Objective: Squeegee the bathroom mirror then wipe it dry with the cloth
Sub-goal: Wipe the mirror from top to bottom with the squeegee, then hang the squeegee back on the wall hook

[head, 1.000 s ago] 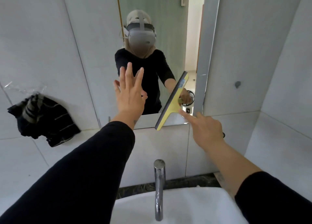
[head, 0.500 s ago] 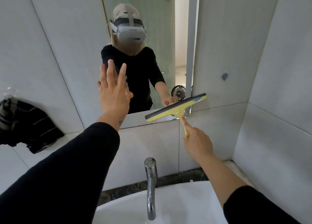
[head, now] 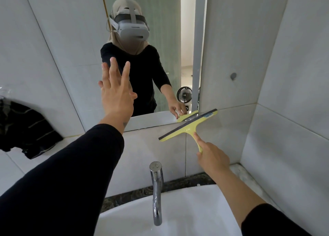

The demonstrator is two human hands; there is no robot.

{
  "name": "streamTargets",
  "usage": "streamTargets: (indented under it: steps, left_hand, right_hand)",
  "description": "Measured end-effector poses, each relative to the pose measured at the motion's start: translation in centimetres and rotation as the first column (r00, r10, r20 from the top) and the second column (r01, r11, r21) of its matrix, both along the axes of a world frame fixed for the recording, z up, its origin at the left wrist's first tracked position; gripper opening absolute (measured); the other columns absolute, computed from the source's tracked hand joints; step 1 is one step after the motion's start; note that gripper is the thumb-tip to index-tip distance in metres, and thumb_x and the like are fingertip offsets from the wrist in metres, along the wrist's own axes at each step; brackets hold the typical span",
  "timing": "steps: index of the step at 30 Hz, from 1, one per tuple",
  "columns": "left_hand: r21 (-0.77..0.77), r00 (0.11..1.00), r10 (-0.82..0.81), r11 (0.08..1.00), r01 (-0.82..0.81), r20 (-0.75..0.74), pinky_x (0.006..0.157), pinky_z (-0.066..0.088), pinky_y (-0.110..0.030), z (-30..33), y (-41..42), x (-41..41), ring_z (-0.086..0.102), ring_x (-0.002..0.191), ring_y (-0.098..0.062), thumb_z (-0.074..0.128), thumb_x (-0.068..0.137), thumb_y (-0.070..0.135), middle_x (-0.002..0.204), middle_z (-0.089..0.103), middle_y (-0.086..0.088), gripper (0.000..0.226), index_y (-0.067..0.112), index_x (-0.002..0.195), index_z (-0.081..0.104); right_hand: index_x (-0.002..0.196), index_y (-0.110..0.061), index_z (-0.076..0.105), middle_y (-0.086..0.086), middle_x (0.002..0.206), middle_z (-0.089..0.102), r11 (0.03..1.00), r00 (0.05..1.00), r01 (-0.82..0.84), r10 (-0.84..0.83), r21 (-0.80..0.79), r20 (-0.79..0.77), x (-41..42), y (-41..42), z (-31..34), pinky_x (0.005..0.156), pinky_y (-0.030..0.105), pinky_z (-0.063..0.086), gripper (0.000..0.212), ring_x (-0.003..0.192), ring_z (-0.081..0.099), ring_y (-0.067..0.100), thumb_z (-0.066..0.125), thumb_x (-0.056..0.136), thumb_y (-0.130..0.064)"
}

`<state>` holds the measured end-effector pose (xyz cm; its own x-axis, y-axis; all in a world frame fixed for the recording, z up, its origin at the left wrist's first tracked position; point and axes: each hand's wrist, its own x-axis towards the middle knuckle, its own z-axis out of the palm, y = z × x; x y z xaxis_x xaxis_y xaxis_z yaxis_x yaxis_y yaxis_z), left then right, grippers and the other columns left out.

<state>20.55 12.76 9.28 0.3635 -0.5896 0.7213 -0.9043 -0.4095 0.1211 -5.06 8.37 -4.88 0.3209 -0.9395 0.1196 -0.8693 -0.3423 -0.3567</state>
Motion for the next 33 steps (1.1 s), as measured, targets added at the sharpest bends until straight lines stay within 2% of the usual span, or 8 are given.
streamTargets:
  steps: [4,11,14,17,24,29,31,33]
  left_hand:
    - [-0.010,1.000,0.008,1.000,-0.008,-0.009,0.117,0.013,-0.053,0.2,0.2,-0.5,-0.011,0.145,-0.031,0.066,0.085,0.021,0.159,-0.010,-0.007,0.090,0.031,0.150,0.004]
    - [0.005,0.968,-0.252,0.968,0.252,0.007,0.113,0.019,-0.058,-1.2,0.0,-5.4,0.003,0.146,-0.027,0.067,0.083,0.030,0.159,0.006,-0.005,0.077,0.028,0.147,0.024]
    - [-0.021,0.891,-0.415,0.908,0.419,-0.183,0.106,0.037,-0.053,-1.3,-0.1,-9.1,0.016,0.144,-0.023,0.063,0.085,0.038,0.157,0.017,-0.003,0.068,0.032,0.144,0.029]
    - [-0.087,0.780,-0.457,0.879,0.468,-0.427,0.106,0.037,-0.042,-1.5,0.2,-12.5,0.026,0.141,-0.024,0.057,0.089,0.042,0.154,0.025,-0.007,0.060,0.033,0.144,0.033]
    - [-0.164,0.669,-0.465,0.871,0.463,-0.580,0.087,0.040,-0.026,-1.4,1.3,-15.9,0.051,0.096,-0.018,0.063,0.088,0.029,0.113,0.054,-0.007,0.044,0.020,0.131,0.054]
    - [-0.275,0.604,-0.463,0.883,0.381,-0.649,0.069,0.042,-0.017,-0.8,1.7,-16.4,0.054,0.075,-0.012,0.064,0.088,0.019,0.095,0.054,-0.003,0.040,0.015,0.127,0.057]
    - [-0.318,0.573,-0.469,0.881,0.350,-0.672,0.066,0.044,-0.015,-0.6,1.6,-16.5,0.057,0.074,-0.010,0.064,0.088,0.018,0.094,0.057,-0.004,0.041,0.015,0.128,0.056]
    - [-0.350,0.552,-0.470,0.882,0.314,-0.689,0.068,0.046,-0.017,-0.5,1.5,-16.5,0.058,0.072,-0.010,0.063,0.089,0.017,0.087,0.056,0.001,0.043,0.013,0.131,0.054]
  right_hand:
    - [0.150,-0.042,0.000,0.001,0.114,0.060,0.997,0.999,0.050,-0.050,-0.054,0.006,-1.5,0.1,1.7,0.069,0.031,0.041,0.076,0.095,0.061,0.025,0.051,0.096,-0.025]
    - [0.128,-0.037,0.056,-0.001,0.112,0.060,0.947,0.959,-0.112,0.024,-0.299,-0.283,-6.2,0.1,6.8,0.086,0.035,0.042,0.044,0.105,0.058,0.024,0.050,0.091,-0.013]
    - [0.124,-0.039,0.059,-0.004,0.112,0.059,0.908,0.926,-0.209,0.065,-0.362,-0.372,-7.6,0.5,9.3,0.098,0.038,0.030,0.050,0.108,0.054,0.022,0.049,0.089,-0.005]
    - [0.129,-0.042,0.054,-0.005,0.118,0.058,0.886,0.907,-0.274,0.110,-0.374,-0.406,-8.7,1.1,11.2,0.111,0.044,0.013,0.056,0.115,0.049,0.020,0.047,0.090,-0.002]
    - [0.123,-0.045,0.058,-0.011,0.109,0.056,0.811,0.887,-0.354,0.134,-0.465,-0.441,-10.3,2.7,14.3,0.112,0.059,-0.011,0.051,0.113,0.047,0.014,0.053,0.090,-0.006]
    - [0.127,-0.040,0.056,0.002,0.131,0.044,0.768,0.965,-0.181,0.016,-0.614,-0.263,-11.1,3.2,15.7,0.106,0.074,-0.003,0.046,0.134,0.031,0.023,0.066,0.084,-0.030]
    - [0.139,-0.043,0.037,0.008,0.152,0.017,0.825,0.994,-0.040,-0.023,-0.564,-0.104,-10.9,3.1,16.2,0.106,0.074,0.007,0.069,0.144,0.006,0.034,0.070,0.080,-0.031]
    - [0.147,-0.046,0.007,0.005,0.156,-0.010,0.921,0.979,0.041,0.041,-0.388,0.201,-10.5,3.1,16.7,0.107,0.060,0.032,0.097,0.142,0.015,0.038,0.070,0.079,-0.017]
